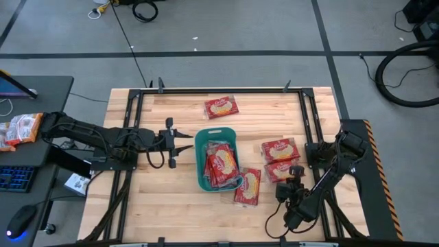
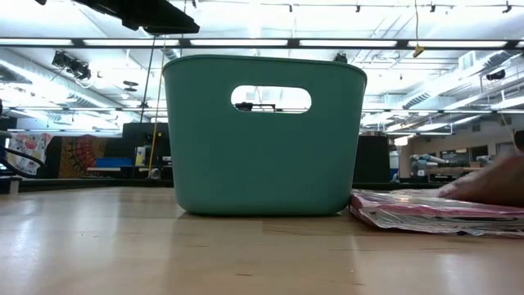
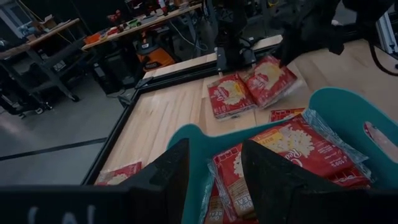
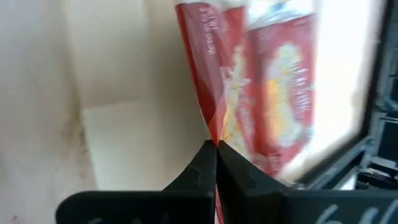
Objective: Sort popcorn bags into baskets
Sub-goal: Put the red popcorn bag into the green bin
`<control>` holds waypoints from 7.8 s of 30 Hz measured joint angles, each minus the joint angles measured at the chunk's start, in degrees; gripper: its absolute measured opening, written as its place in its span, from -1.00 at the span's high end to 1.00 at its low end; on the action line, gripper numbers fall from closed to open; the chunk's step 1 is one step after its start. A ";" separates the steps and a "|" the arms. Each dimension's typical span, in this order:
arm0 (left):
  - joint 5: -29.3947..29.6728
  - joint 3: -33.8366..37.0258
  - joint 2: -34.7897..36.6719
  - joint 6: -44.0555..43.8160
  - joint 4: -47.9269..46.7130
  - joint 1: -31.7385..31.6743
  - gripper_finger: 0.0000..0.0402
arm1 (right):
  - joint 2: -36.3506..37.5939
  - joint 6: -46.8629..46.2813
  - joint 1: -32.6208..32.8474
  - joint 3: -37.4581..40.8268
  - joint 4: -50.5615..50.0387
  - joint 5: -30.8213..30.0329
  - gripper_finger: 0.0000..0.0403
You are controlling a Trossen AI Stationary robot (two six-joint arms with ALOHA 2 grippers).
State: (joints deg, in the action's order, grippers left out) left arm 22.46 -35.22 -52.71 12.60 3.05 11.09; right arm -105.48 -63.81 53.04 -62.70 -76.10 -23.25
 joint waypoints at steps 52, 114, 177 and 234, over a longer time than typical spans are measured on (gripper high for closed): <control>-0.02 0.00 0.00 0.07 0.45 0.01 0.25 | 3.07 56.93 -13.33 -17.35 -2.17 -44.74 1.00; -11.58 0.00 -5.55 2.00 1.44 -0.04 0.25 | 2.96 119.86 -33.06 -12.76 41.95 -12.43 0.73; -11.61 0.00 -5.51 0.00 -0.31 0.02 0.25 | 17.59 21.26 -30.31 17.65 16.94 16.45 0.22; -11.61 0.00 -5.51 -0.03 -0.33 0.01 0.25 | 17.45 29.50 -24.88 16.01 18.93 -4.32 0.98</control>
State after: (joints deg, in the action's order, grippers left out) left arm 10.85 -35.22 -58.22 12.57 2.72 11.10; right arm -88.03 -34.32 28.16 -46.69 -57.17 -27.57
